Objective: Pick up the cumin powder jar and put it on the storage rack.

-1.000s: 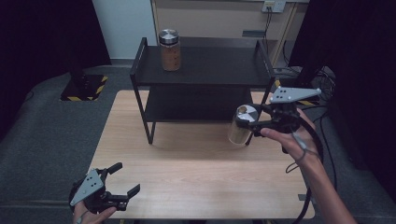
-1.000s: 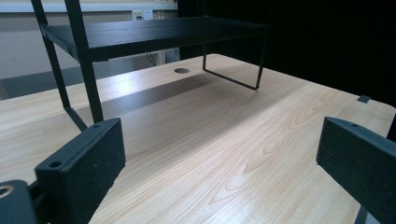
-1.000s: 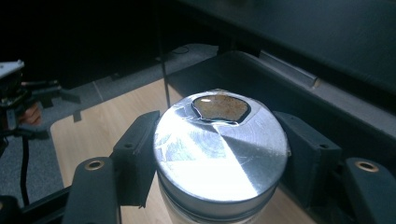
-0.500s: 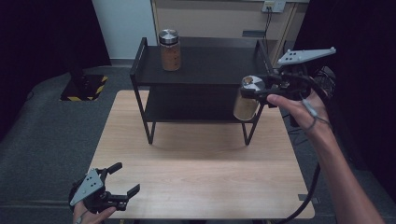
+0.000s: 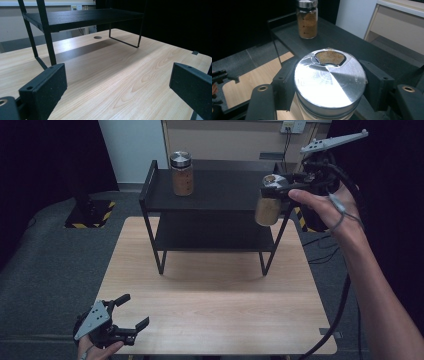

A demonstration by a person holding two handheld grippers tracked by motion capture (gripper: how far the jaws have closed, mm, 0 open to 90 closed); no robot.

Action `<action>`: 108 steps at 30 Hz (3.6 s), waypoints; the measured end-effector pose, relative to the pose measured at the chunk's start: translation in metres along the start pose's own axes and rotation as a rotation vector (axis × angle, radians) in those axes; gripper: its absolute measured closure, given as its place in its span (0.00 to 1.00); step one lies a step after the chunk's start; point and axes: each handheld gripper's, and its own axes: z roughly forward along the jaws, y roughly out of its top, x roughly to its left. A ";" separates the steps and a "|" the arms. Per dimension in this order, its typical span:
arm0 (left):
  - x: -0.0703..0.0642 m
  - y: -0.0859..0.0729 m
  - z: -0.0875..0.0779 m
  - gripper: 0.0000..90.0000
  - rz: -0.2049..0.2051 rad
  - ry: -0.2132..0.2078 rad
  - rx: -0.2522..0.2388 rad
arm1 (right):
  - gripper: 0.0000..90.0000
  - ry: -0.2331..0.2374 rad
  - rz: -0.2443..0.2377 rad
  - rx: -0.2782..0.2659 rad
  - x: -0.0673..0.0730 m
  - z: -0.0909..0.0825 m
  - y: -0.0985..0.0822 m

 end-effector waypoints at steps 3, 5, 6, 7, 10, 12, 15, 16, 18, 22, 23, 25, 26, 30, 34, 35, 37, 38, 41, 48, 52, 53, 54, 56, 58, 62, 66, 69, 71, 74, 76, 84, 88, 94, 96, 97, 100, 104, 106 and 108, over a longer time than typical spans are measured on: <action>0.000 0.000 0.000 0.00 -0.001 -0.001 0.000 | 0.39 -0.011 0.008 0.006 -0.003 0.003 0.007; 0.001 0.000 0.000 0.00 -0.002 -0.001 -0.002 | 0.40 -0.026 0.008 0.011 -0.004 0.006 0.013; 0.001 0.000 -0.001 0.00 -0.002 0.000 -0.001 | 0.40 -0.033 0.013 0.009 -0.005 0.007 0.015; 0.001 0.000 -0.001 0.00 -0.002 0.001 -0.001 | 0.40 -0.038 0.020 0.006 -0.006 0.009 0.016; 0.001 0.000 -0.001 0.00 -0.002 0.002 -0.001 | 0.40 -0.051 0.032 0.000 -0.012 0.015 0.021; 0.001 -0.001 -0.001 0.00 -0.005 0.003 -0.002 | 0.40 -0.068 0.047 -0.001 -0.014 0.020 0.024; 0.002 -0.001 -0.002 0.00 -0.007 0.003 -0.005 | 0.40 -0.097 0.059 0.005 -0.020 0.029 0.031; 0.002 -0.001 -0.002 0.00 -0.009 0.004 -0.004 | 0.40 -0.110 0.065 0.006 -0.021 0.032 0.033; 0.002 -0.001 -0.002 0.00 -0.011 0.006 -0.004 | 0.40 -0.132 0.073 0.008 -0.024 0.039 0.037; 0.003 -0.001 -0.002 0.00 -0.010 0.006 -0.004 | 0.40 -0.180 0.094 0.010 -0.031 0.054 0.044; 0.003 -0.001 -0.002 0.00 -0.011 0.006 -0.004 | 0.40 -0.190 0.101 0.011 -0.033 0.057 0.045; 0.003 -0.002 -0.002 0.00 -0.014 0.005 -0.006 | 0.39 -0.206 0.107 0.015 -0.035 0.062 0.048; 0.003 -0.002 -0.002 0.00 -0.014 0.005 -0.003 | 0.40 -0.214 0.108 0.018 -0.036 0.065 0.049; 0.004 -0.002 -0.002 0.00 -0.017 0.005 -0.007 | 0.40 -0.232 0.110 0.029 -0.038 0.075 0.052; 0.004 -0.002 -0.001 0.00 -0.016 0.003 -0.004 | 0.39 -0.232 0.113 0.045 -0.040 0.083 0.054; 0.004 -0.002 -0.001 0.00 -0.015 0.003 -0.002 | 0.39 -0.228 0.114 0.048 -0.041 0.084 0.054; 0.004 -0.002 -0.001 0.00 -0.012 0.003 0.000 | 0.39 -0.226 0.113 0.054 -0.042 0.087 0.053; 0.004 -0.002 -0.001 0.00 -0.012 0.003 0.000 | 0.39 -0.225 0.113 0.058 -0.042 0.088 0.053; 0.004 -0.002 -0.001 0.00 -0.013 0.004 -0.001 | 0.39 -0.214 0.119 0.064 -0.044 0.093 0.051; 0.005 -0.002 -0.001 0.00 -0.013 0.002 0.000 | 0.39 -0.200 0.136 0.065 -0.049 0.099 0.039; 0.005 -0.002 -0.001 0.00 -0.012 0.001 0.002 | 0.39 -0.192 0.135 0.039 -0.050 0.097 0.031; 0.005 -0.002 0.000 0.00 -0.013 0.001 0.003 | 0.36 -0.194 0.133 0.034 -0.049 0.097 0.029; 0.005 -0.001 0.000 0.00 -0.011 0.001 0.003 | 0.28 -0.194 0.137 0.023 -0.048 0.097 0.027; 0.005 -0.002 0.000 0.00 -0.013 0.001 0.001 | 0.19 -0.194 0.146 0.001 -0.046 0.096 0.023; 0.005 -0.002 0.000 0.00 -0.010 0.002 0.001 | 0.15 -0.212 0.136 -0.032 -0.042 0.089 0.020; 0.004 -0.001 0.000 0.00 -0.007 0.001 0.000 | 0.11 -0.226 0.143 -0.069 -0.040 0.070 0.022; 0.004 -0.001 0.000 0.00 -0.003 -0.003 0.003 | 0.09 -0.232 0.152 -0.111 -0.038 0.049 0.022; 0.003 0.000 0.001 0.00 -0.003 -0.007 0.005 | 0.09 -0.236 0.151 -0.134 -0.033 0.037 0.021; 0.003 0.000 0.001 0.00 0.000 -0.006 0.005 | 0.09 -0.235 0.140 -0.140 -0.029 0.032 0.021; 0.003 0.000 0.001 0.00 -0.001 -0.005 0.006 | 0.09 -0.224 0.137 -0.149 -0.027 0.028 0.019; 0.003 0.000 0.001 0.00 -0.002 -0.006 0.006 | 0.09 -0.214 0.137 -0.156 -0.025 0.026 0.016; 0.003 0.000 0.002 0.00 -0.002 -0.008 0.008 | 0.08 -0.142 0.076 -0.213 -0.009 0.014 -0.010; 0.003 0.001 0.002 0.00 0.003 -0.013 0.015 | 0.08 -0.114 0.044 -0.233 0.000 0.007 -0.025; 0.002 0.000 0.003 0.00 0.003 -0.011 0.012 | 0.08 -0.080 -0.001 -0.271 0.015 -0.003 -0.052; 0.002 0.001 0.003 0.00 0.004 -0.011 0.014 | 0.08 -0.058 -0.008 -0.286 0.019 -0.006 -0.065; 0.002 0.000 0.003 0.00 0.004 -0.012 0.013 | 0.08 -0.053 -0.012 -0.293 0.020 -0.007 -0.070; 0.001 0.001 0.003 0.00 0.005 -0.010 0.014 | 0.08 -0.026 -0.019 -0.303 0.024 -0.009 -0.083; 0.001 0.000 0.003 0.00 0.004 -0.007 0.013 | 0.07 0.004 -0.028 -0.308 0.029 -0.013 -0.100; 0.001 0.001 0.003 0.00 0.004 -0.006 0.015 | 0.07 0.014 -0.026 -0.306 0.031 -0.013 -0.108; 0.001 0.000 0.003 0.00 0.003 -0.005 0.013 | 0.07 0.022 -0.027 -0.302 0.032 -0.014 -0.115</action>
